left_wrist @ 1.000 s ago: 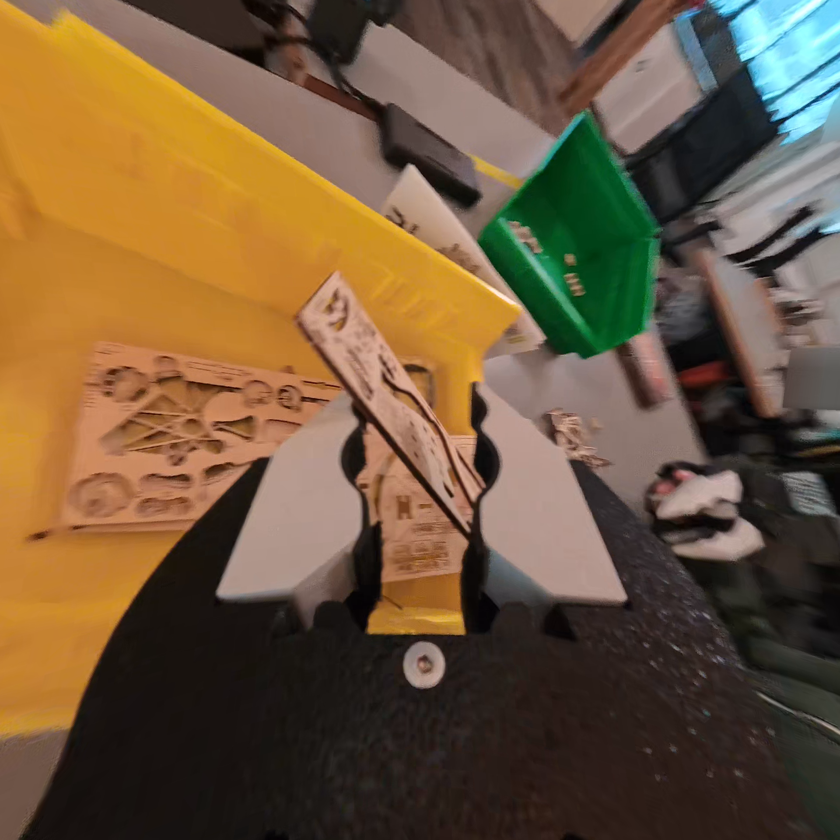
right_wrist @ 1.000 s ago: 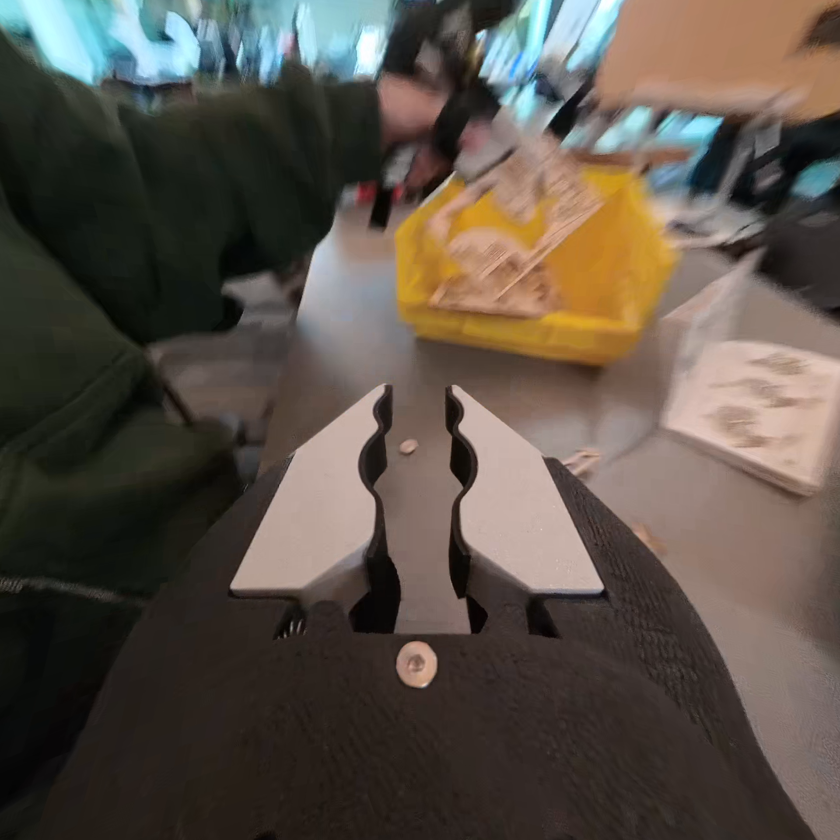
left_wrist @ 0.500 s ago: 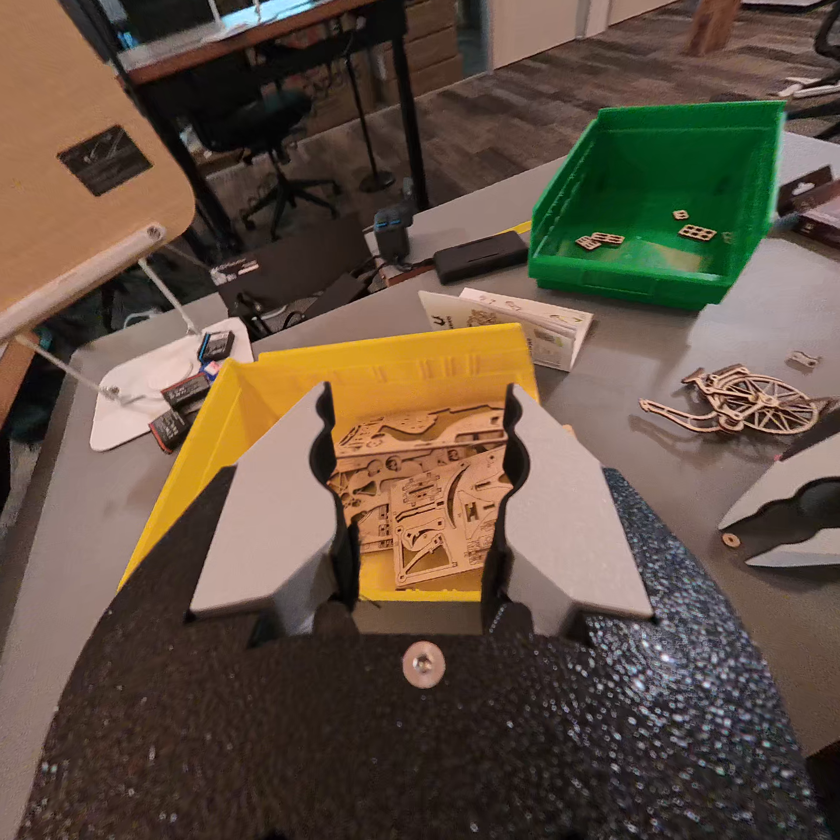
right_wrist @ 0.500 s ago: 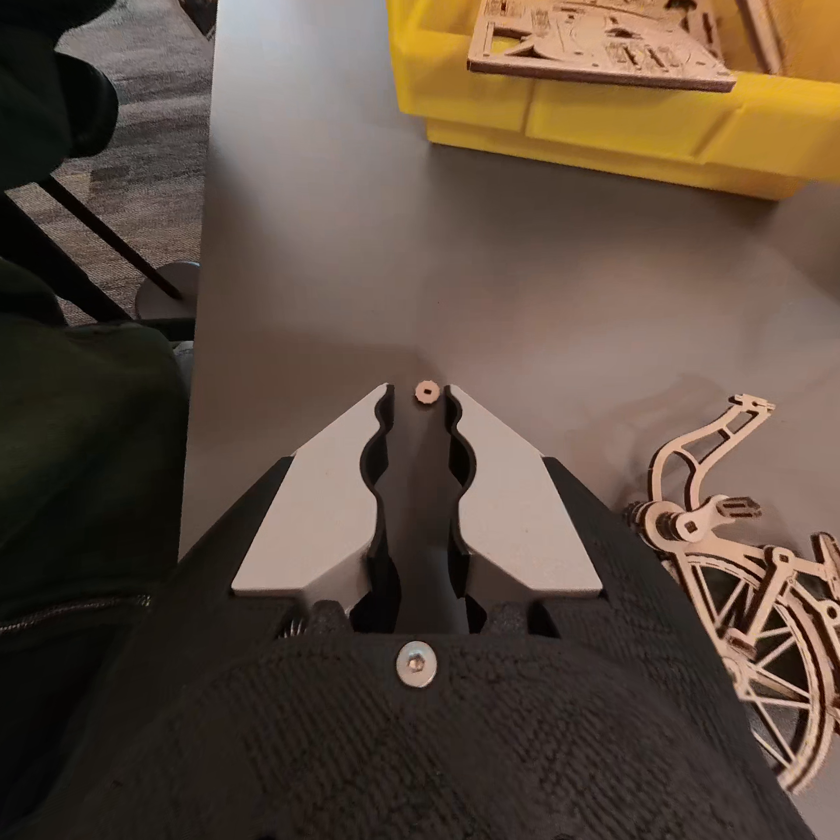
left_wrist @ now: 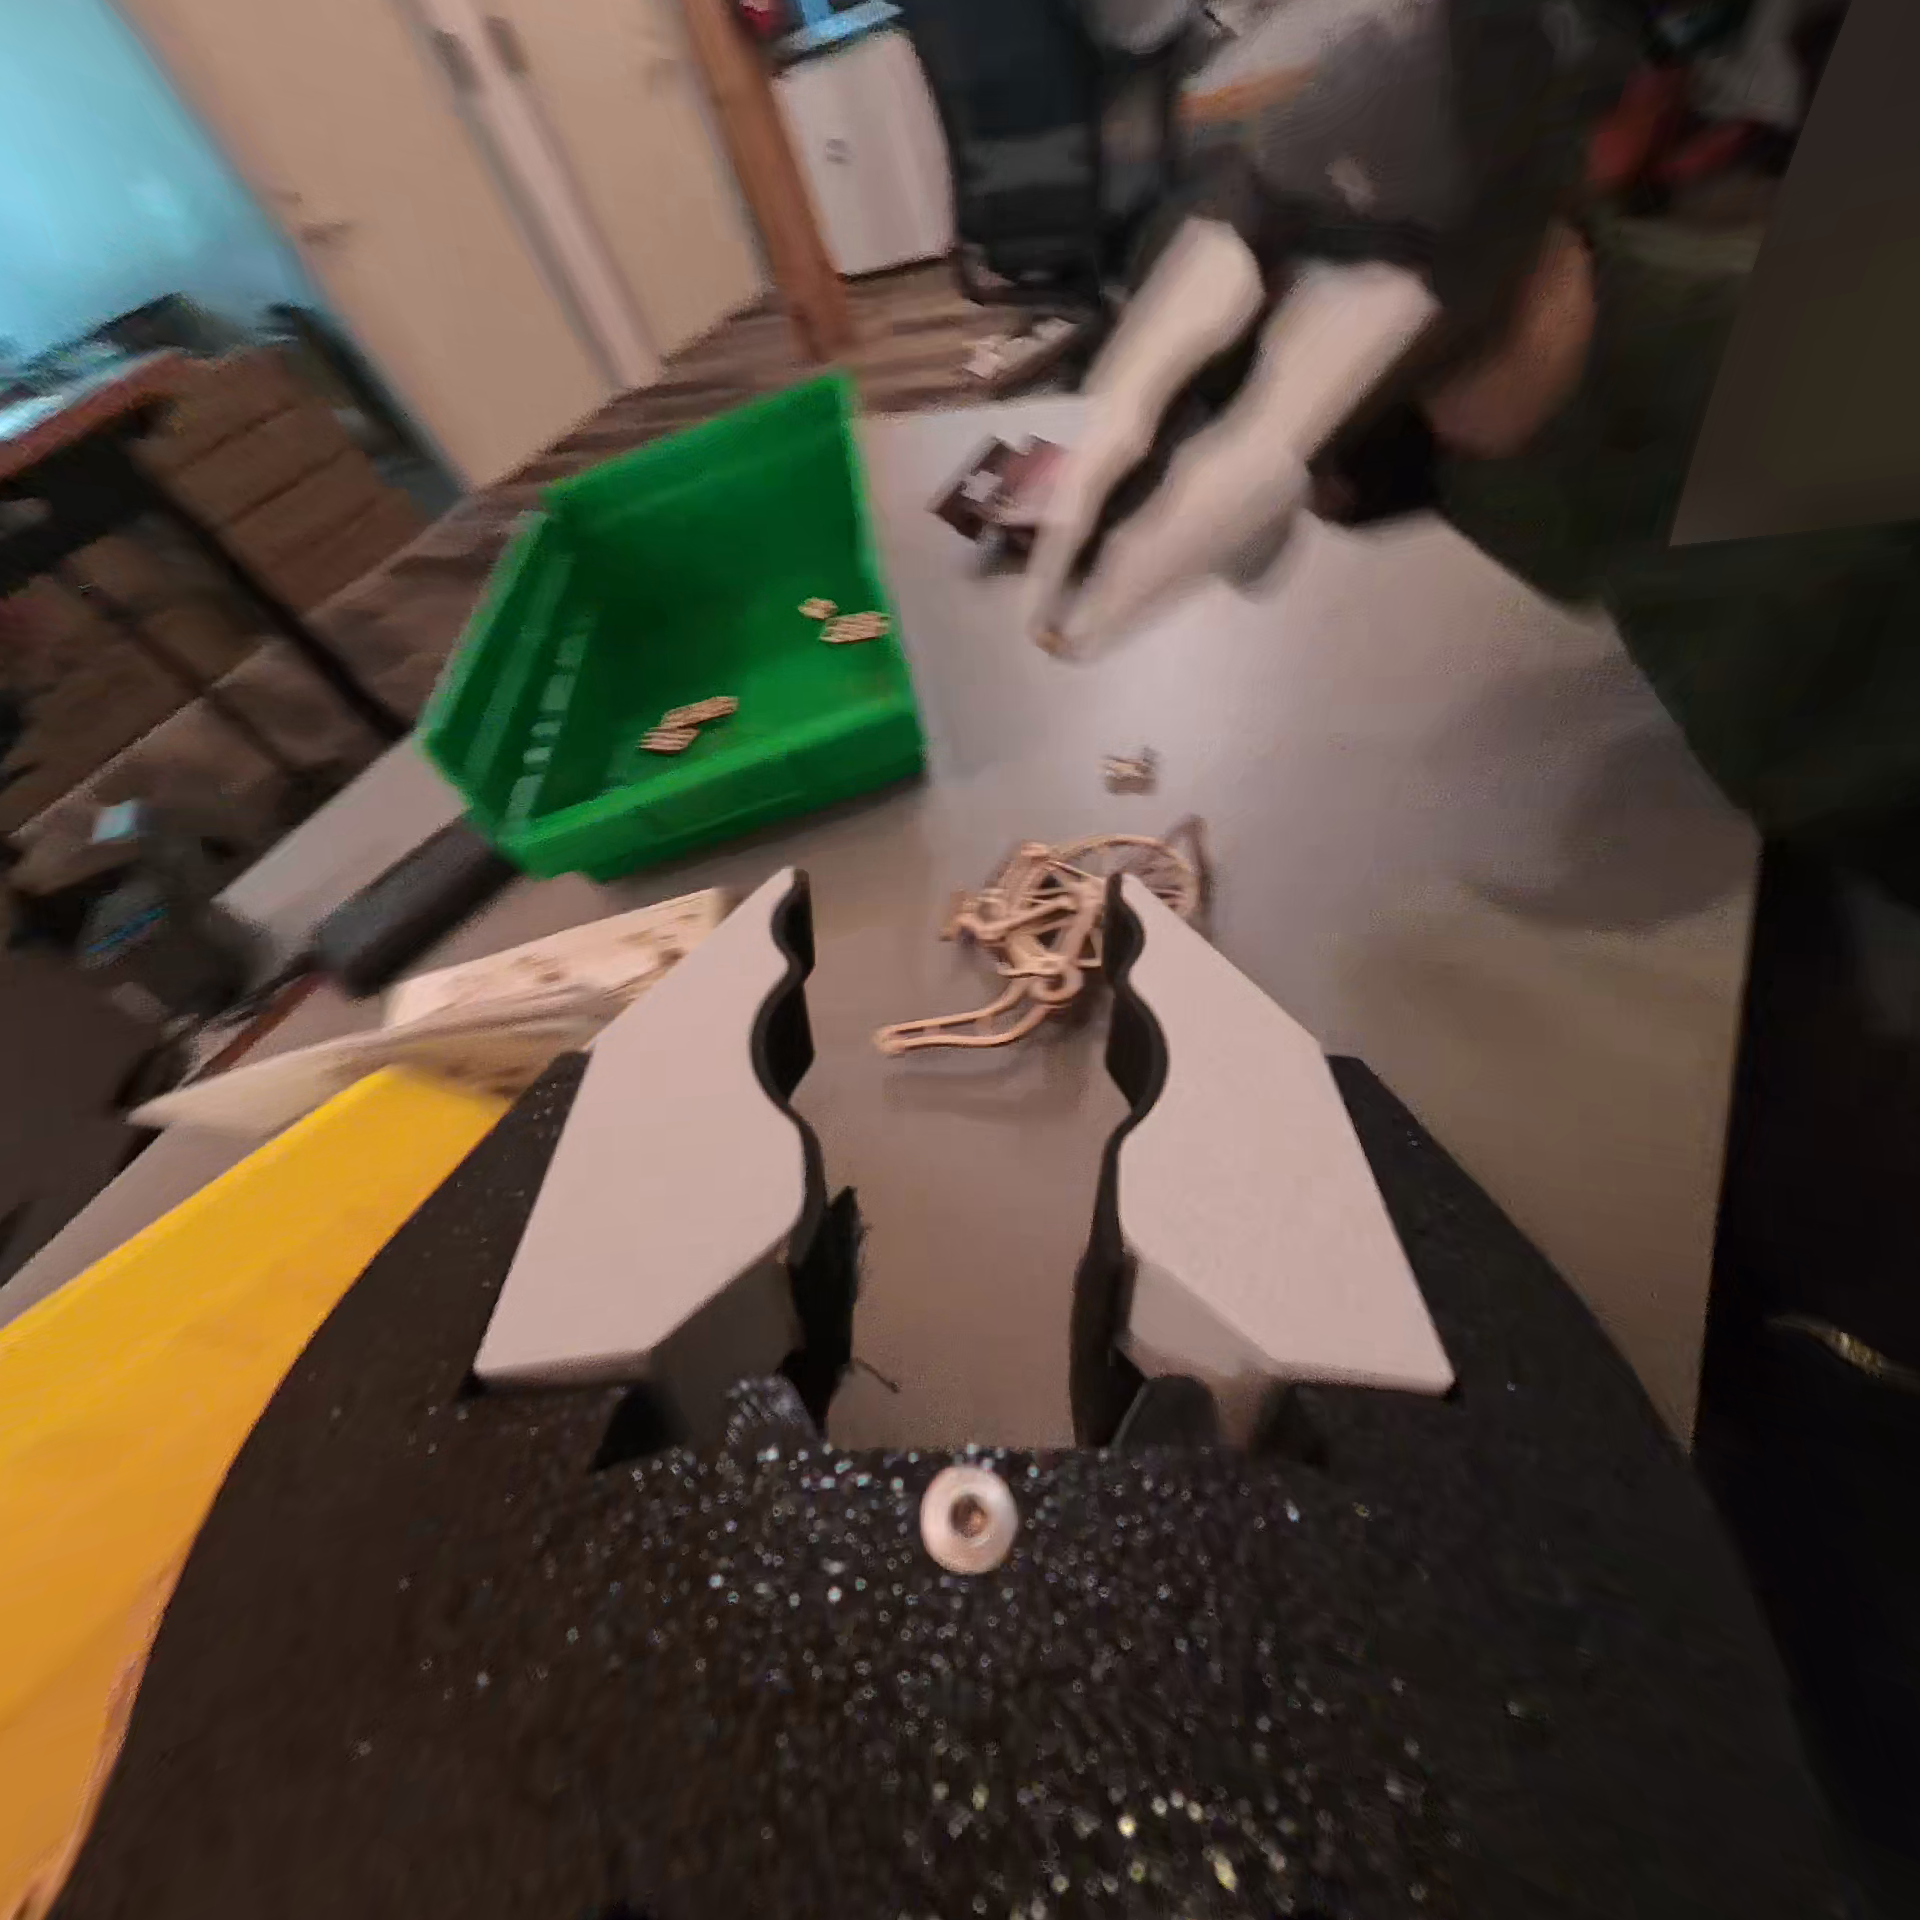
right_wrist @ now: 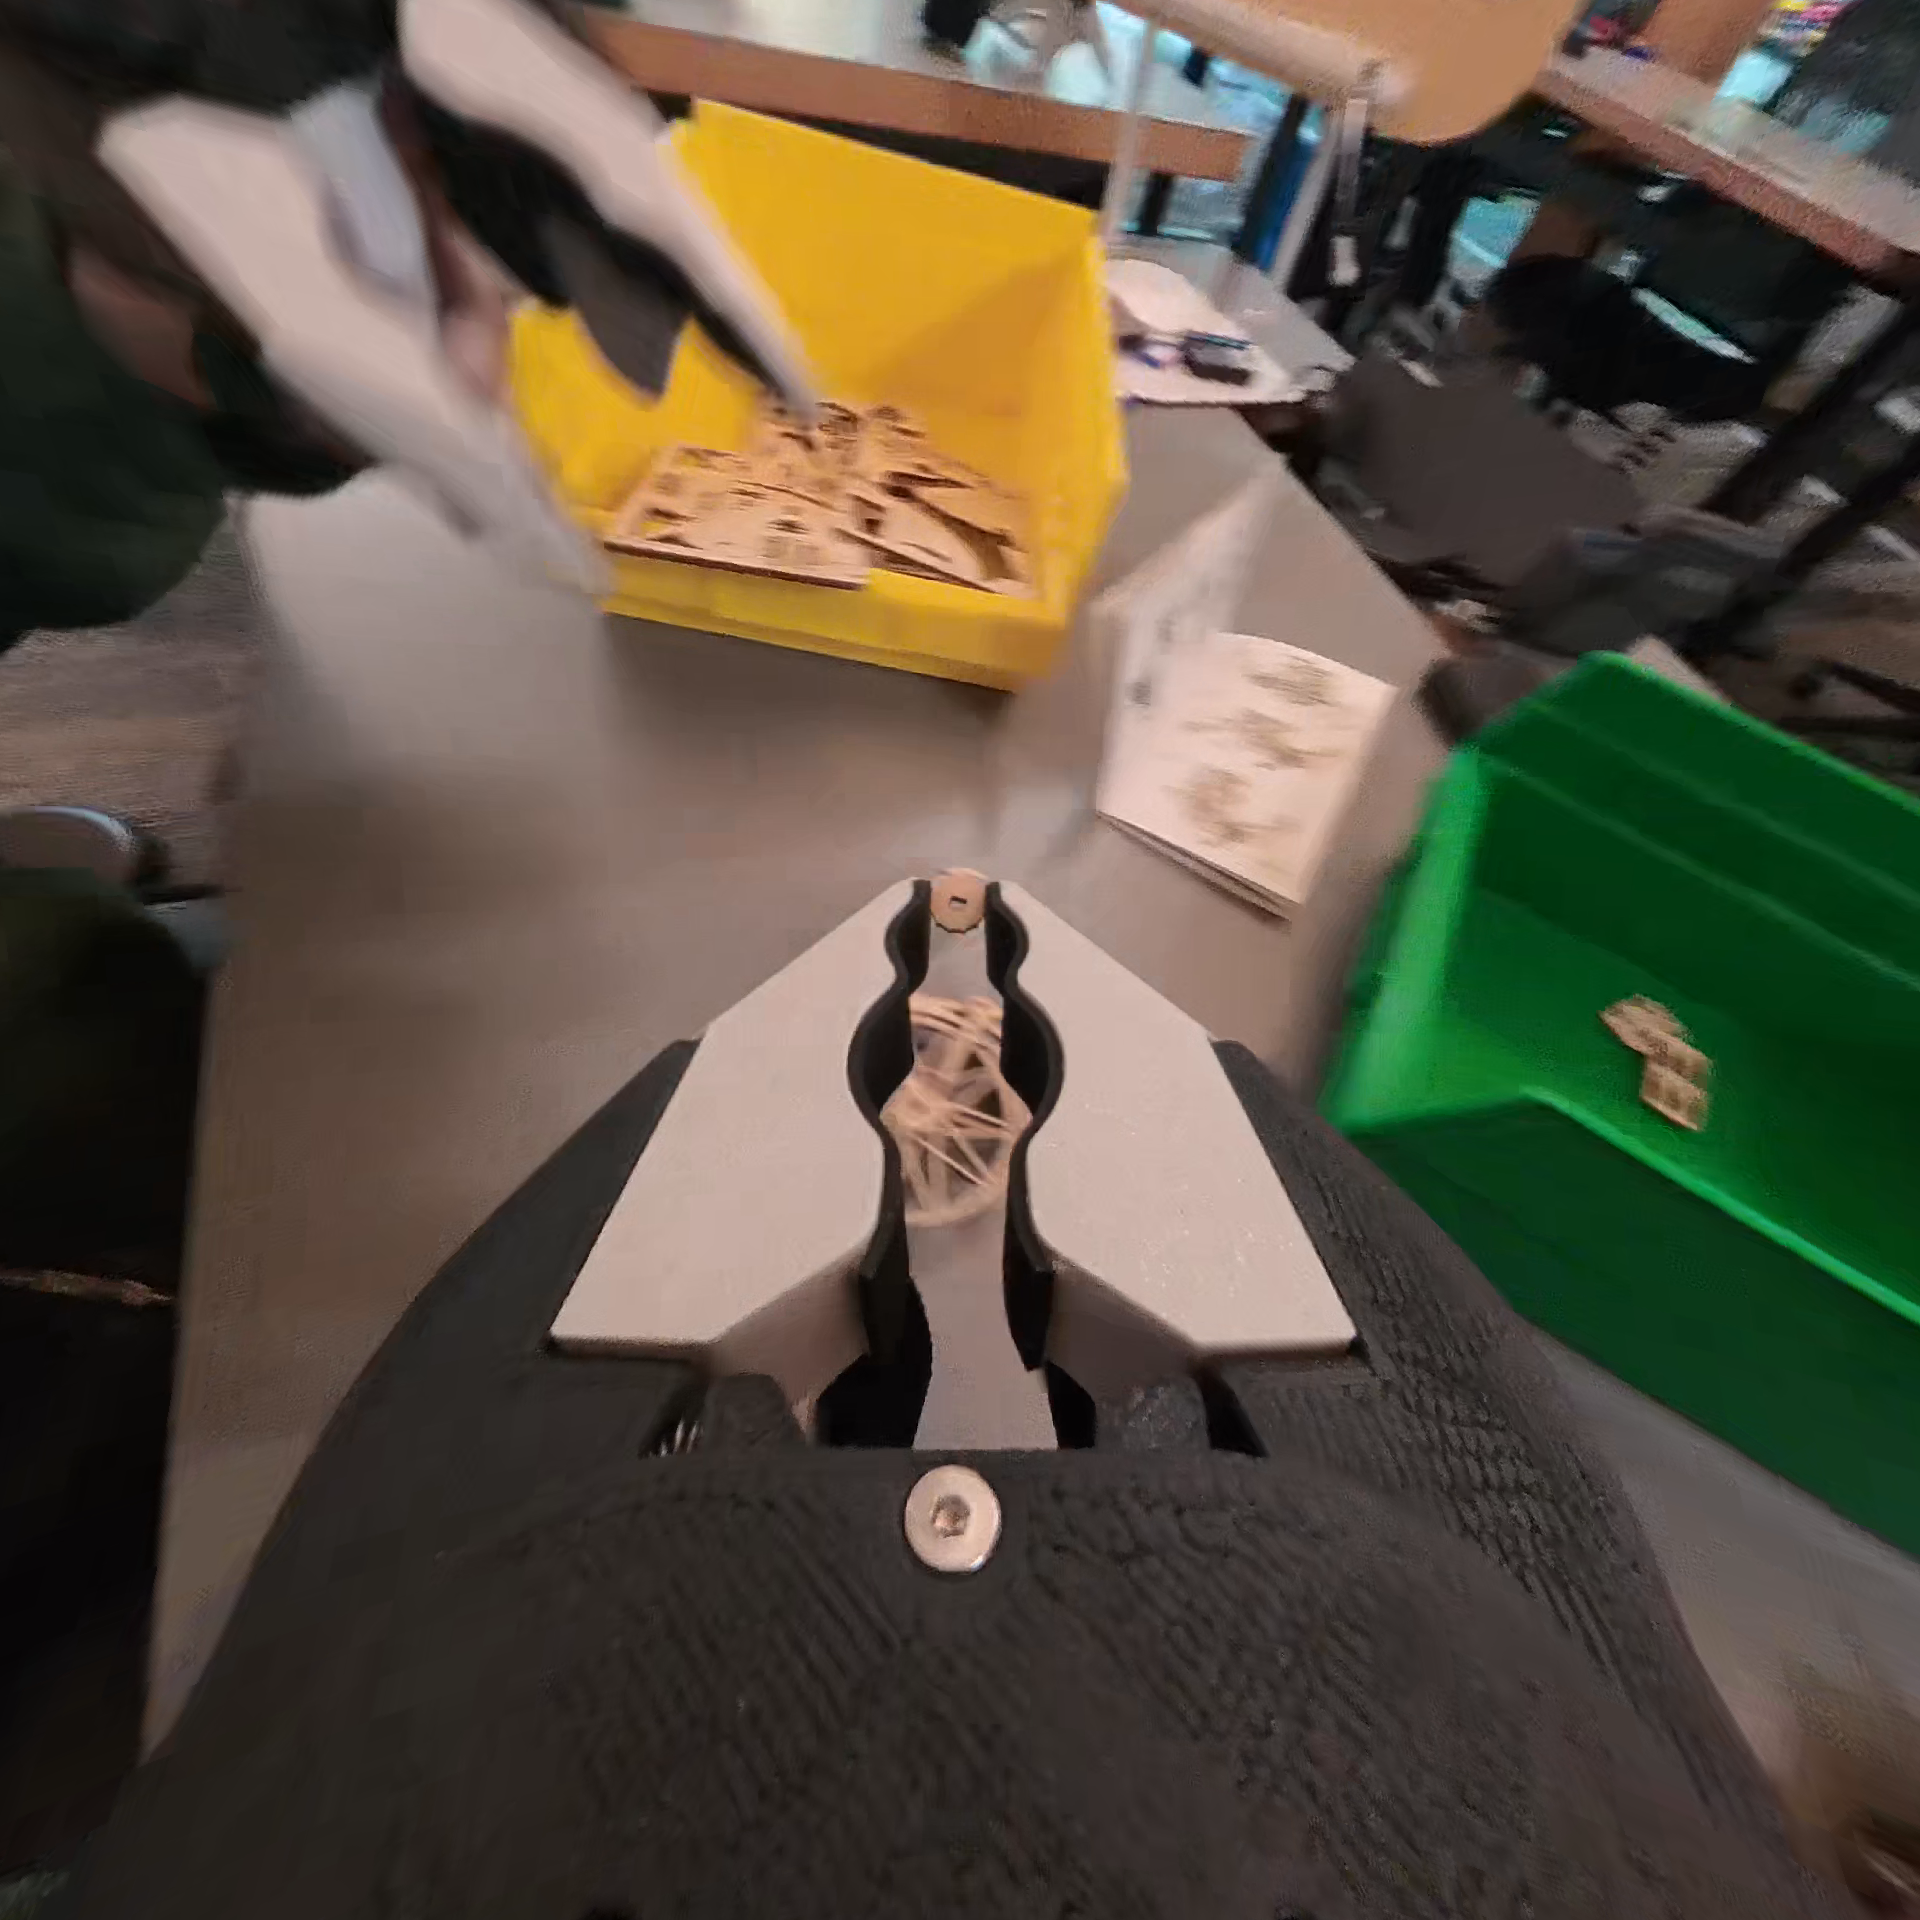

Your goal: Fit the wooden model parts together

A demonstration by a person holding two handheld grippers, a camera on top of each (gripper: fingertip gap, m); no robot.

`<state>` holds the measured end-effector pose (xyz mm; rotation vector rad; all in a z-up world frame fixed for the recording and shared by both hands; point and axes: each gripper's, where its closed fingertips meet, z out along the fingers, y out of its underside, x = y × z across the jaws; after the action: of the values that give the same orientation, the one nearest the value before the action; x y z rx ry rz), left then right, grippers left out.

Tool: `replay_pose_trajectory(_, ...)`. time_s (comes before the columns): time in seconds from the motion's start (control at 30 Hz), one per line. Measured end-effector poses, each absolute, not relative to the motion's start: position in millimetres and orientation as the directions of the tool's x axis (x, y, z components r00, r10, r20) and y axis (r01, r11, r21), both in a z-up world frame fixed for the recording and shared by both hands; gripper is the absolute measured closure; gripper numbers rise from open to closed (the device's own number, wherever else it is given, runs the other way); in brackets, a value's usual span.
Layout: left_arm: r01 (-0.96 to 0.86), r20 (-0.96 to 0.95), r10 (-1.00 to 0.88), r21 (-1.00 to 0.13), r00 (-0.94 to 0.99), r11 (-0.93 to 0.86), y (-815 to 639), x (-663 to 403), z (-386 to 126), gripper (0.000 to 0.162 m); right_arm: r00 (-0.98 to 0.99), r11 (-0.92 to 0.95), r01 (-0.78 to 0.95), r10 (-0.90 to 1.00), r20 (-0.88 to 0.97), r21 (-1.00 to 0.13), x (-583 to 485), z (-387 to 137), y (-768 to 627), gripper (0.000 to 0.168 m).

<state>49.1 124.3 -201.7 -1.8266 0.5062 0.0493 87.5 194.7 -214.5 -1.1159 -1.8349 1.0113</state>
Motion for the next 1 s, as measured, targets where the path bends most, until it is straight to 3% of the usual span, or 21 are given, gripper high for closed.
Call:
replay_pose_trajectory(0.07,-0.456,-0.326,-0.436,-0.858,0.839,-0.235,140.8,76.1,-233.6,0.108,-0.363,0.341,0.333,0.907,0.214,-0.879,91.7,-209.8,216.8,0.16)
replay_pose_trajectory(0.2,-0.671,-0.458,-0.605,-0.721,0.651,-0.176,163.7,110.2,-285.0,0.102,-0.59,0.403,0.361,0.797,0.129,-0.841,93.3,-248.3,212.9,0.16)
replay_pose_trajectory(0.33,-0.795,-0.611,-0.61,-0.605,0.505,-0.052,176.0,120.1,-304.1,0.112,-0.696,0.438,0.37,0.715,0.068,-0.819,91.1,-281.8,202.0,0.16)
replay_pose_trajectory(0.5,-0.916,-0.759,-0.572,-0.399,0.31,0.033,176.8,115.5,-326.6,0.141,-0.73,0.429,0.371,0.683,0.026,-0.824,89.7,-290.5,192.0,0.16)
replay_pose_trajectory(0.77,-0.888,-0.707,-0.592,-0.458,0.388,-0.035,180.2,100.8,-325.6,0.135,-0.712,0.417,0.447,0.701,-0.033,-0.791,87.3,-307.8,197.5,0.16)
replay_pose_trajectory(1.0,-0.902,-0.716,-0.593,-0.43,0.367,-0.039,179.4,93.4,-326.0,0.135,-0.706,0.437,0.495,0.706,-0.054,-0.751,85.6,-318.2,198.1,0.16)
